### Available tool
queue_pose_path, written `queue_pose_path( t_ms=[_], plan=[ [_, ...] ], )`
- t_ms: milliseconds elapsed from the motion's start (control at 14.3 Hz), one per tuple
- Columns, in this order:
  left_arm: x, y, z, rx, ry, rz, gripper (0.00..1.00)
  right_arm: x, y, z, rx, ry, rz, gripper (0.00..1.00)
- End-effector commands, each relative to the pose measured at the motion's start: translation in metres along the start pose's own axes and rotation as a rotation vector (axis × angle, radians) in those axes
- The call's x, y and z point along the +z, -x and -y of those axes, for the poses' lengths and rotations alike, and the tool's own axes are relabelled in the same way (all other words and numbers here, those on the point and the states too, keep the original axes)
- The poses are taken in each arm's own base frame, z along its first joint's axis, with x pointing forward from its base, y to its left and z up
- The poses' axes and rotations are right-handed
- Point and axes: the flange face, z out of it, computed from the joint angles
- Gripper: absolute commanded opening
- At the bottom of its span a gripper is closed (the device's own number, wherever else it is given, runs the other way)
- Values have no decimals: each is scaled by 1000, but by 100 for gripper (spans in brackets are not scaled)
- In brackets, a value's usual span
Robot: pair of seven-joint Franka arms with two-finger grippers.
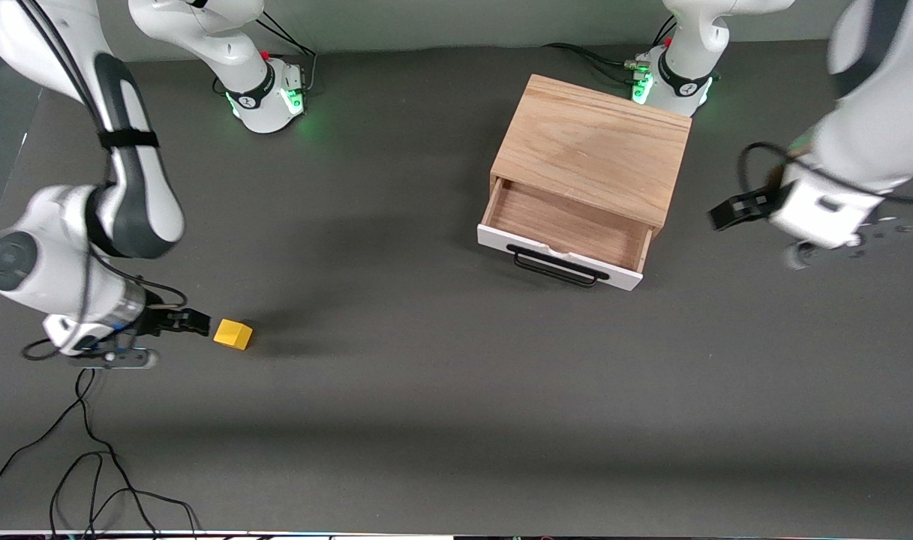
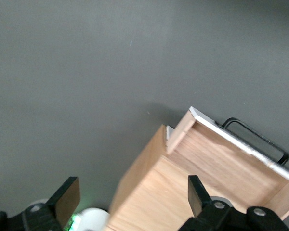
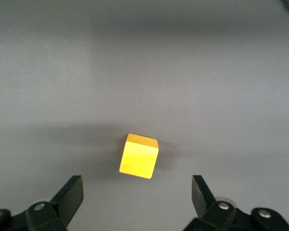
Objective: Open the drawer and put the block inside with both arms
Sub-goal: 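Withdraw the left gripper while the right gripper reaches the yellow cube, then lower the right gripper around the yellow cube and close it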
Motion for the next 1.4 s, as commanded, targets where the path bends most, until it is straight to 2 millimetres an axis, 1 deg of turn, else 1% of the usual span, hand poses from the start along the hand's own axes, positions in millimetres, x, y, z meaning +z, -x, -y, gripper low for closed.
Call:
queue_pose_path(
  t_ms=[0, 140, 210, 279, 419, 629, 769, 838, 908, 978, 1048, 1188, 1328],
  plan=[
    [3, -11, 29, 173, 35, -59, 100, 43, 5, -1, -6, 4, 0, 100],
    [1, -8, 25, 186, 29, -61, 100, 77, 15, -4, -2, 14, -3, 100],
    [1, -7, 22, 175, 23, -56, 100, 90, 20, -3, -3, 18, -6, 100],
    [0, -5, 21, 147, 22, -53, 100, 101, 23, -3, -4, 23, -5, 100],
    [-1, -5, 22, 133, 17, -51, 100, 112, 27, -3, -4, 27, -12, 100],
    [-3, -9, 28, 124, 5, -58, 100, 117, 28, -2, 25, 0, -10, 100],
    [-10, -8, 30, 126, 7, -64, 100, 122, 27, -2, 12, -39, -14, 100],
    [-16, -5, 30, 125, 3, -55, 100, 120, 26, -1, -3, -49, -16, 100],
    [-28, -2, 34, 120, -2, -56, 100, 117, 24, 0, -8, -51, -19, 100],
    [-36, 3, 36, 120, -13, -45, 100, 111, 21, 1, -11, -52, -31, 100],
    [-33, 4, 34, 119, -15, -22, 100, 107, 21, 1, -14, -53, -35, 100],
    [-33, 5, 23, 136, -33, -41, 100, 103, 18, 0, -11, -53, -43, 100],
    [-34, 5, 21, 141, -39, -52, 100, 99, 16, 0, -15, -59, -23, 100]
  ],
)
